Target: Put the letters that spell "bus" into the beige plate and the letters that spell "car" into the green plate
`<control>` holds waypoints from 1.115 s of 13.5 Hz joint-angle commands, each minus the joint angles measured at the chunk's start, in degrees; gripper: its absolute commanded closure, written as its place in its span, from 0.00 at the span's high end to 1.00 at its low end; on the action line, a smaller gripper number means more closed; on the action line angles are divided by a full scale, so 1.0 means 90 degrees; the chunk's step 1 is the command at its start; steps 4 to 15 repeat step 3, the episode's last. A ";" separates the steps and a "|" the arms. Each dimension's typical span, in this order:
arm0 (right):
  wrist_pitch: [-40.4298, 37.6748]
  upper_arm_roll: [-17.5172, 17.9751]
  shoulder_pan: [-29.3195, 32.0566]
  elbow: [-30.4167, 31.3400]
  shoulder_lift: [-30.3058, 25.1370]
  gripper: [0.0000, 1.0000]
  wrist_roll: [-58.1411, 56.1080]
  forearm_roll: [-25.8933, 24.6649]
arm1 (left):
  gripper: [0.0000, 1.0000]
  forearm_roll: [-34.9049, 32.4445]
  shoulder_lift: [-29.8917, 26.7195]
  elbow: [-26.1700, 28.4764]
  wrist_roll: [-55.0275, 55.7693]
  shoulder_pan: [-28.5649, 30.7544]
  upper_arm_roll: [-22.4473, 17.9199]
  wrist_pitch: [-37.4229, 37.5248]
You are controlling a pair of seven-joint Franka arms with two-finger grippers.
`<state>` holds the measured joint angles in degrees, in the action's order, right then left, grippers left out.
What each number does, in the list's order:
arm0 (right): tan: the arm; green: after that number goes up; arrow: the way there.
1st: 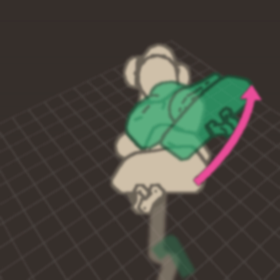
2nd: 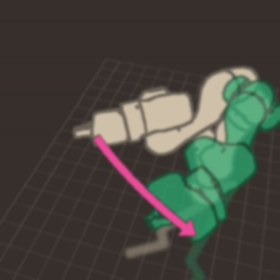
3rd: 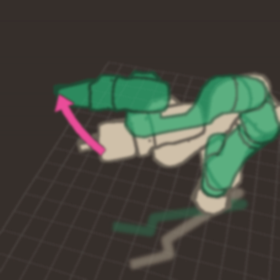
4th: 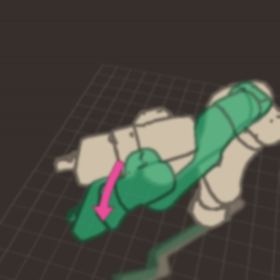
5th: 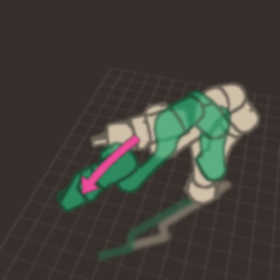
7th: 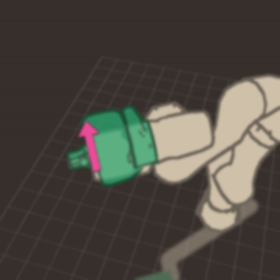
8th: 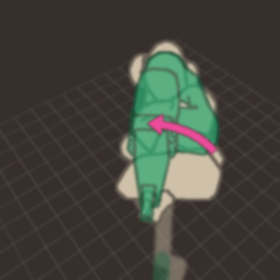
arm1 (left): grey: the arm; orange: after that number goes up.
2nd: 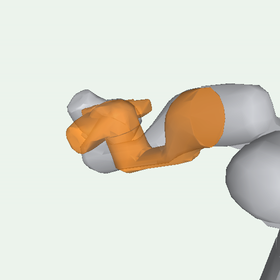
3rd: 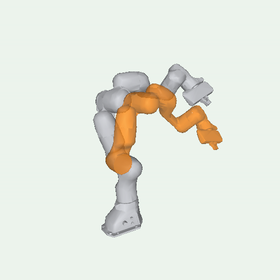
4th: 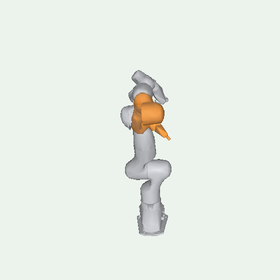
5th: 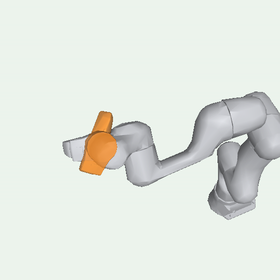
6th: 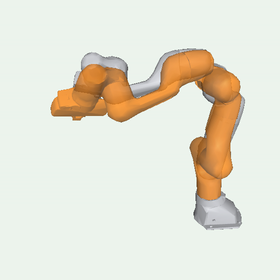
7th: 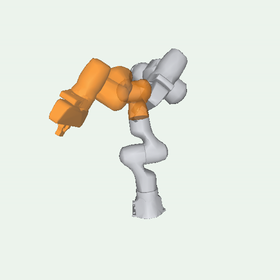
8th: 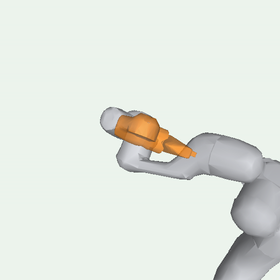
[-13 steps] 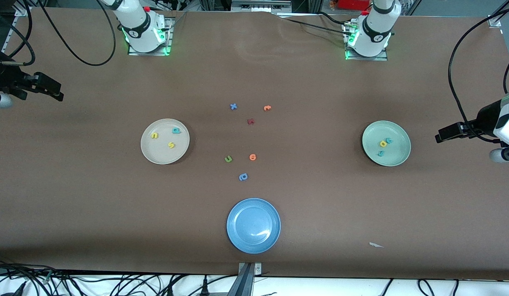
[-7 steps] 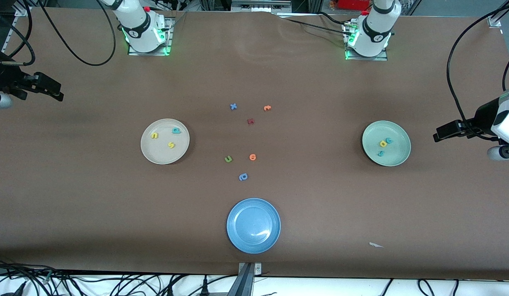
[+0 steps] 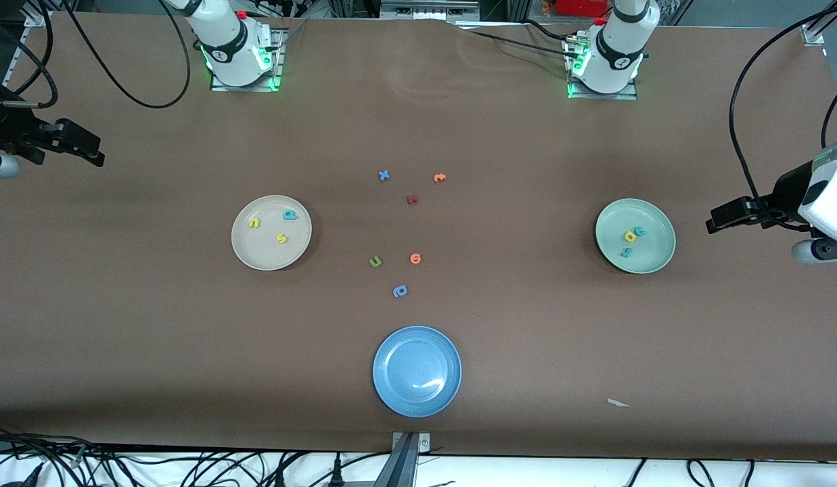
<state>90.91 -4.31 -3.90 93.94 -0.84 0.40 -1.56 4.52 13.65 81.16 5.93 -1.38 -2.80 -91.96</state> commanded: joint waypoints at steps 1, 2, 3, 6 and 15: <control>-0.0111 -0.0019 -0.0007 -0.0126 0.0035 1.00 -0.0025 0.0017 | 1.00 0.0084 -0.0004 -0.0179 -0.0142 -0.0013 0.0008 -0.0017; -0.0111 -0.0019 -0.0007 -0.0126 0.0035 1.00 -0.0025 0.0017 | 1.00 0.0084 0.0026 -0.0228 -0.0142 -0.0023 0.0018 -0.0017; -0.0111 -0.0019 -0.0007 -0.0126 0.0035 1.00 -0.0025 0.0017 | 1.00 0.0084 0.0026 -0.0229 -0.0142 -0.0023 0.0018 -0.0017; -0.0111 -0.0019 -0.0007 -0.0126 0.0035 1.00 -0.0025 0.0017 | 1.00 0.0084 0.0026 -0.0229 -0.0142 -0.0023 0.0018 -0.0017; -0.0111 -0.0019 -0.0007 -0.0126 0.0035 1.00 -0.0025 0.0017 | 1.00 0.0084 0.0026 -0.0229 -0.0142 -0.0023 0.0018 -0.0017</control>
